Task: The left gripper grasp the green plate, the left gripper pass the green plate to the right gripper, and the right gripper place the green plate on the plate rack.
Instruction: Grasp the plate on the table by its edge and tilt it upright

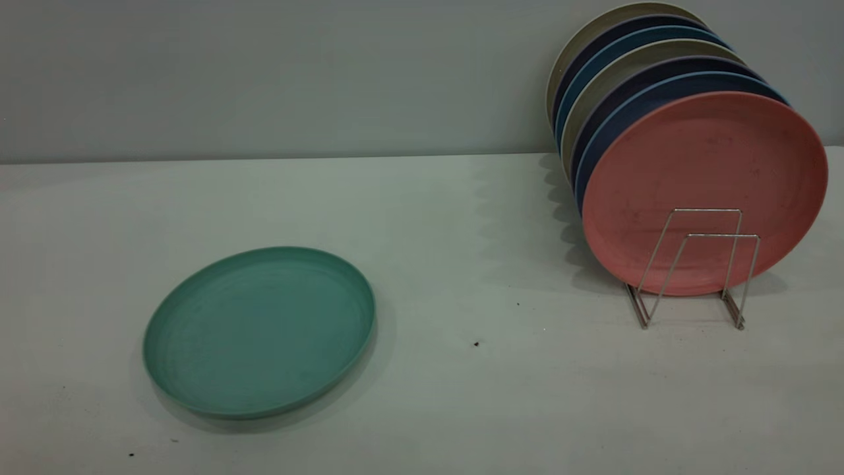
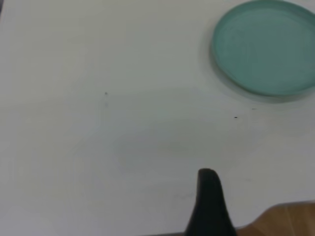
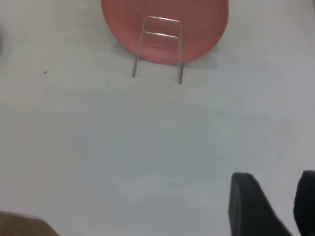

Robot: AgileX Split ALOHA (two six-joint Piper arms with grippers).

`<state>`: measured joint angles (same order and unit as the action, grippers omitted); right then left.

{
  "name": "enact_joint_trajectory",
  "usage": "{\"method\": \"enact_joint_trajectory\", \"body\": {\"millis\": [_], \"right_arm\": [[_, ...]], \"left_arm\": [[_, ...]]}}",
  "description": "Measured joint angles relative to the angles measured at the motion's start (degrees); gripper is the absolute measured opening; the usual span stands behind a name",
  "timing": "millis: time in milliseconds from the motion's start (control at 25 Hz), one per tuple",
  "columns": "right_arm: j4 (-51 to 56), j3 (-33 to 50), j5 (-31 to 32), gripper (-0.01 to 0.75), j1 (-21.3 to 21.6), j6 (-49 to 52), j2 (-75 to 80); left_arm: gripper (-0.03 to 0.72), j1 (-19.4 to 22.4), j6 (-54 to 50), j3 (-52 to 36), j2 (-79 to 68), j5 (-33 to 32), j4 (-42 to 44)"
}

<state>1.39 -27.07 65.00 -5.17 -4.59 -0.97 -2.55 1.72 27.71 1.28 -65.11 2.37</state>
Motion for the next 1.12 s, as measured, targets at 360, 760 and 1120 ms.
{"method": "enact_joint_trajectory", "body": {"millis": [360, 760, 1120], "right_arm": [[0.1, -3.9, -8.1, 0.458, 0.0, -0.1, 14.4], [10.6, -10.0, -24.1, 0.537, 0.0, -9.4, 41.8], [42.7, -10.2, -30.0, 0.52, 0.0, -37.3, 60.5]], "left_arm": [[0.59, 0.0, -2.5, 5.4, -13.3, 7.5, 0.6], [0.593, 0.0, -2.5, 15.4, -49.8, 19.1, 0.6], [0.591, 0.0, -2.4, 17.7, -70.9, 27.1, -4.7]]}}
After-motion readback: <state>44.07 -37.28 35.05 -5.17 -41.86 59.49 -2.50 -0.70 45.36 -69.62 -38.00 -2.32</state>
